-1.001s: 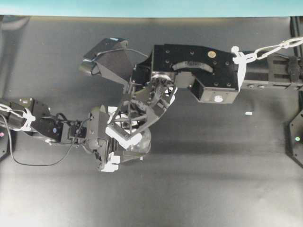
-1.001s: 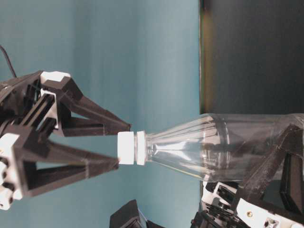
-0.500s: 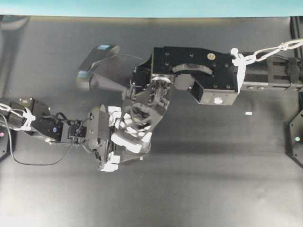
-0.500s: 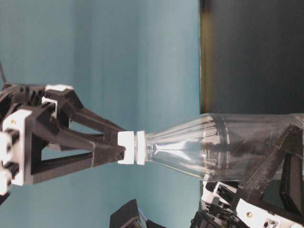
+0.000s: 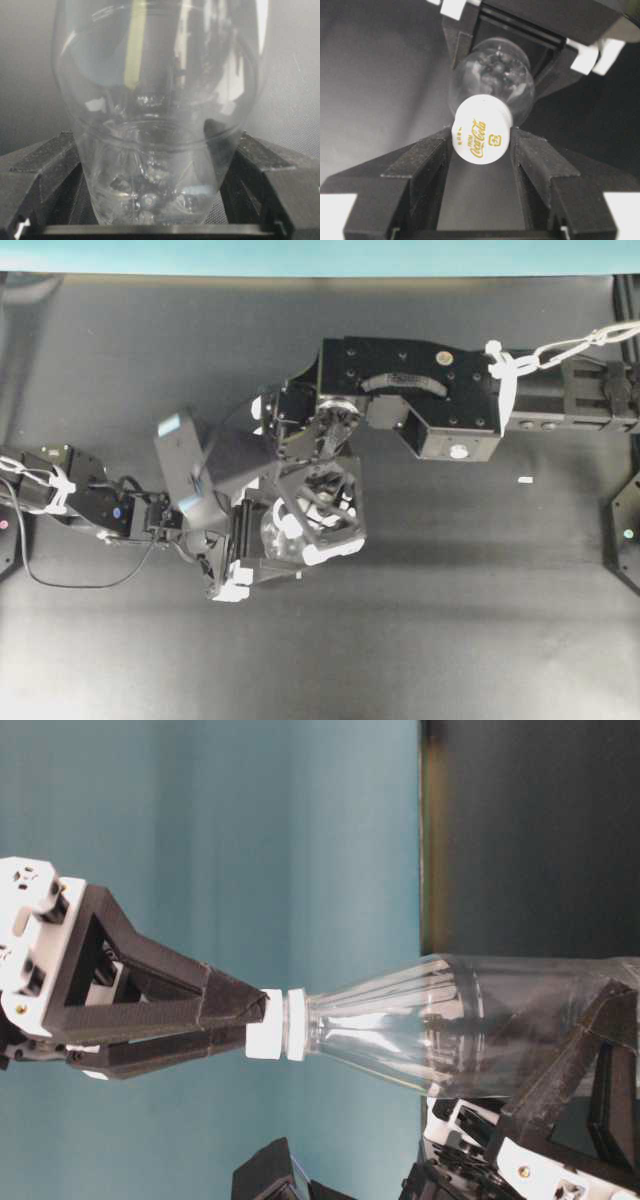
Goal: Open the bottle cap by holding the bottle with the left arm and twisting the cap with the right arm.
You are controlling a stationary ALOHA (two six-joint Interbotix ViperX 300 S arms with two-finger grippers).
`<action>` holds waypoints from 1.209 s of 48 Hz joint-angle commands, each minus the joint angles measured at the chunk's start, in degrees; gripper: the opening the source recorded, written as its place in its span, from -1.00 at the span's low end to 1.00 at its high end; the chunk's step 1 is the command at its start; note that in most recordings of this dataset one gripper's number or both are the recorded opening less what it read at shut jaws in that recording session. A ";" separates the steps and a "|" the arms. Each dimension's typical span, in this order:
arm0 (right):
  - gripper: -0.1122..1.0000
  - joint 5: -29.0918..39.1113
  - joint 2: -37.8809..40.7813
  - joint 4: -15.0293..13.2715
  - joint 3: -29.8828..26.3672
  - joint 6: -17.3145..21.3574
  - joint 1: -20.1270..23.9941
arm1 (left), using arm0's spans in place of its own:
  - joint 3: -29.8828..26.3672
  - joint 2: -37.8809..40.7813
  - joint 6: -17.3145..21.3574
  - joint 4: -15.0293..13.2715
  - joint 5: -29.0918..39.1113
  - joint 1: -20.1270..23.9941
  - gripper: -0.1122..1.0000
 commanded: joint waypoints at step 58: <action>0.69 -0.53 -3.87 -1.93 -5.45 45.35 -1.05 | -0.53 -0.26 -0.44 0.09 0.00 0.44 0.68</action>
